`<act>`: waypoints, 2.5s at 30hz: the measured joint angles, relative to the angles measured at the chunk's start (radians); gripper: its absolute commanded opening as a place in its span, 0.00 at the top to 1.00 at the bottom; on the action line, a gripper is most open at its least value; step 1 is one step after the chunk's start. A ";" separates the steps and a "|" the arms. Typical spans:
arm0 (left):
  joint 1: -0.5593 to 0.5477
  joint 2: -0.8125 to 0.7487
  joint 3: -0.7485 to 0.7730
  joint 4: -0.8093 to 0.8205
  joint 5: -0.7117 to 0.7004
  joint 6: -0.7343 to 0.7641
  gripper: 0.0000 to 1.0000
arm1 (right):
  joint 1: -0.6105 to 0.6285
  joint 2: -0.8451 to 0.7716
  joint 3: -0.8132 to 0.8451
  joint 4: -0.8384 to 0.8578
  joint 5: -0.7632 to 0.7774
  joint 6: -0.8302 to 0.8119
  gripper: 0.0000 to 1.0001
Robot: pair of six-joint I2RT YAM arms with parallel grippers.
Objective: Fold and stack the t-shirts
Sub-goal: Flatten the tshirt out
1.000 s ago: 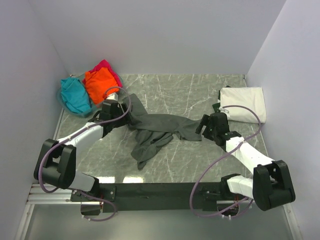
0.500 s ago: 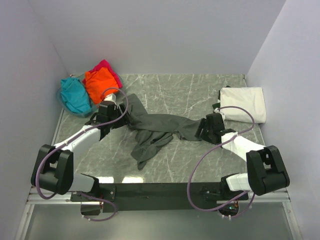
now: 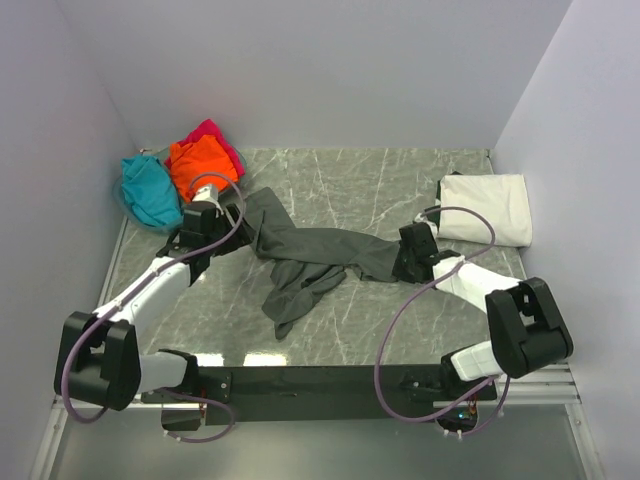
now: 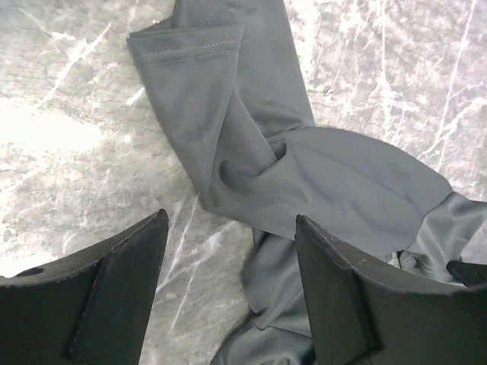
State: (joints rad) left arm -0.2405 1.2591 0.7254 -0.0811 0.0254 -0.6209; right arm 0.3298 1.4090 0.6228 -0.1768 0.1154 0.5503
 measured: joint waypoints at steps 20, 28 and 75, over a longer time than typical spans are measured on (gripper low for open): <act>0.008 0.019 0.006 -0.014 -0.001 0.006 0.27 | -0.111 -0.435 0.321 -0.237 0.227 -0.145 1.00; -0.066 0.259 0.077 0.082 0.034 0.011 0.32 | -0.118 -0.395 0.194 -0.295 0.213 -0.144 1.00; -0.058 0.246 0.203 -0.166 -0.003 0.086 0.46 | -0.143 -0.435 0.232 -0.310 0.116 -0.170 1.00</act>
State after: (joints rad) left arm -0.2981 1.5051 0.9283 -0.2466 0.0223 -0.5346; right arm 0.1867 0.9741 0.8547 -0.4866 0.2317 0.3805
